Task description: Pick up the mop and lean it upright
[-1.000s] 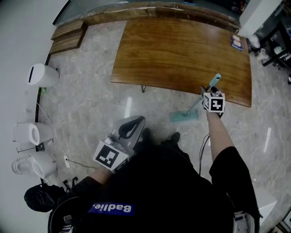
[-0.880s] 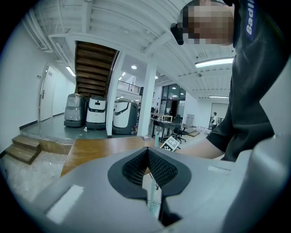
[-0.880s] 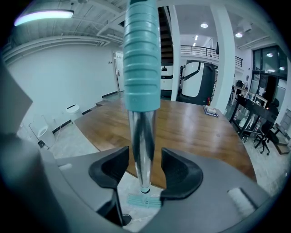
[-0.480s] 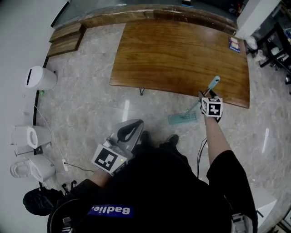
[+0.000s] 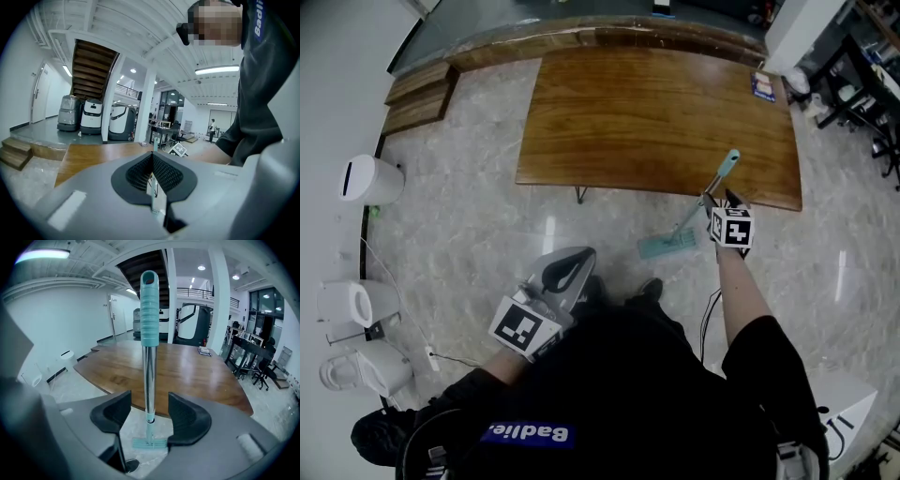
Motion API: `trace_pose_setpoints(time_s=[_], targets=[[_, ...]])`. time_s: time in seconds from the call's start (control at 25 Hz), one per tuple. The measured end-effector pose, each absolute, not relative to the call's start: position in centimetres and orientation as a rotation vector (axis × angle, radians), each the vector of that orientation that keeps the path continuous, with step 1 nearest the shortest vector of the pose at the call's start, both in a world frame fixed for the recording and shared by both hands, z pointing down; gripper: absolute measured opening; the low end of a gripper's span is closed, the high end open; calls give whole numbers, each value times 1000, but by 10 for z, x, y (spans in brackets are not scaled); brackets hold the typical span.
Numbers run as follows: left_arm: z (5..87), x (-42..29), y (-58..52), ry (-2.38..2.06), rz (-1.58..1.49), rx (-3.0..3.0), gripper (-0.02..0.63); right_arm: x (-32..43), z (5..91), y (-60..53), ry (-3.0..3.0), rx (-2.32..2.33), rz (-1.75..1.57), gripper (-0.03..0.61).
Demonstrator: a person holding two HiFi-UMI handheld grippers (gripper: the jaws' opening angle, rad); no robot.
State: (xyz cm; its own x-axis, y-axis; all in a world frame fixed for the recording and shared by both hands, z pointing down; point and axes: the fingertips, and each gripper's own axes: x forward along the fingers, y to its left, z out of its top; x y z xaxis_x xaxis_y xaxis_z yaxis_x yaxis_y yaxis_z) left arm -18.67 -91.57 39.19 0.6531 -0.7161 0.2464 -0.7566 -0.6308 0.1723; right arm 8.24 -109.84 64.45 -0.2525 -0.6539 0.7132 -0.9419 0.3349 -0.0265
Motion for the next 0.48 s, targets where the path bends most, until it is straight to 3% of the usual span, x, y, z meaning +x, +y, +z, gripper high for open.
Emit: trace_pose_setpoints(time_s=[0.48], targets=[[383, -194, -905, -1053, 165, 2726, 20, 73, 604, -1055, -2008, 1515, 641, 253]])
